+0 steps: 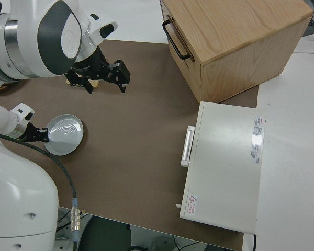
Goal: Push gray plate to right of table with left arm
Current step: 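Push the gray plate with the left gripper across the table toward the toaster oven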
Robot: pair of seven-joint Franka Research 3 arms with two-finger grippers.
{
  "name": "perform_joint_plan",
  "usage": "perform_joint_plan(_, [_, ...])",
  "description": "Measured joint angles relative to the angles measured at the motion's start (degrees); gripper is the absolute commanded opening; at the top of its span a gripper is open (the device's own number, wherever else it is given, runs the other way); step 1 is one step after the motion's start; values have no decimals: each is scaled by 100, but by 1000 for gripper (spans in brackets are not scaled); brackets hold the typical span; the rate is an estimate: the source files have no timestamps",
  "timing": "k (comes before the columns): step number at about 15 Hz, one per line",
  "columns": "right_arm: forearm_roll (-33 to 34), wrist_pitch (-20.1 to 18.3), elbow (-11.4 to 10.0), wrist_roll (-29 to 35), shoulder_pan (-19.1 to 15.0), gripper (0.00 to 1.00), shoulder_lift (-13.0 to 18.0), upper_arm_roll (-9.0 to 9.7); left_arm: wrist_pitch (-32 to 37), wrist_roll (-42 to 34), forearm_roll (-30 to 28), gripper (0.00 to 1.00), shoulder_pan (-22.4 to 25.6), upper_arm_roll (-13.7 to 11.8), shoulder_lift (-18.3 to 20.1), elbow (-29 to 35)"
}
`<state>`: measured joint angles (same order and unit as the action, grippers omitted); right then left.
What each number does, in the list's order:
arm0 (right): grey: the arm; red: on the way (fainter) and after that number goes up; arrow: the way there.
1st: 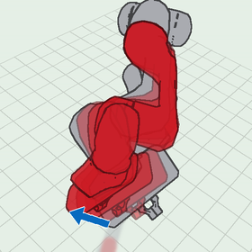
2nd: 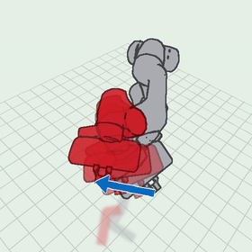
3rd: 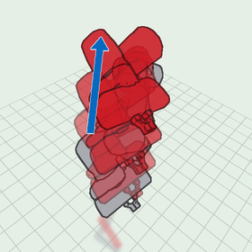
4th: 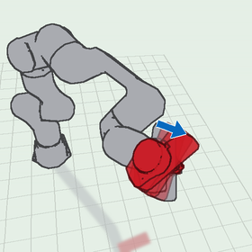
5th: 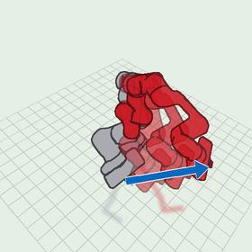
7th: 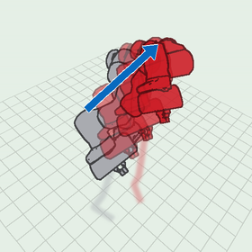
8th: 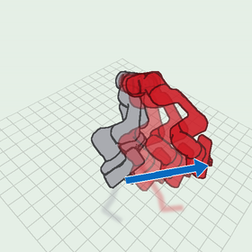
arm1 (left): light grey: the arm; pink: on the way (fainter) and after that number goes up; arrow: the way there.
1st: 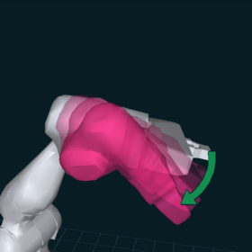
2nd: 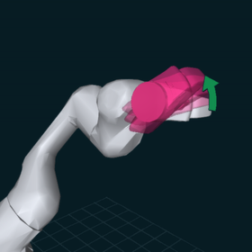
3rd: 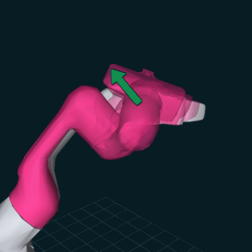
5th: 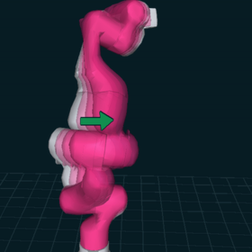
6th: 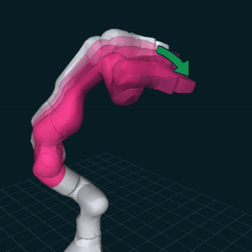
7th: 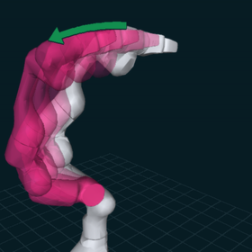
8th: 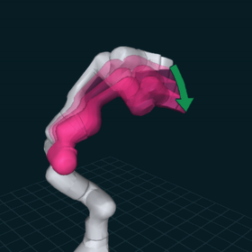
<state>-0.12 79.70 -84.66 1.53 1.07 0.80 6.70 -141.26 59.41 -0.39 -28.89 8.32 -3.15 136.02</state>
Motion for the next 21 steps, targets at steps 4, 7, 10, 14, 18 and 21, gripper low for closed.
perform_joint_plan(4, [0,0,0,0,0,983,0,0,277,1075,13,0,-621,0,-491,-680])
perform_joint_plan(7, [0,0,0,0,0,983,0,0,448,1684,27,0,-978,-4,-920,-1281])
perform_joint_plan(10, [0,0,0,0,0,983,0,0,489,2084,34,0,-1268,-5,-1385,-1898])
perform_joint_plan(14, [0,0,0,0,0,983,0,0,606,2541,296,0,-1532,-17,-1714,-2384])
perform_joint_plan(18, [0,0,0,0,0,983,0,0,689,2560,313,580,-1543,-17,-1759,-2458])
perform_joint_plan(21, [0,0,0,0,0,983,0,0,888,2559,348,989,-1546,-21,-1827,-2557])
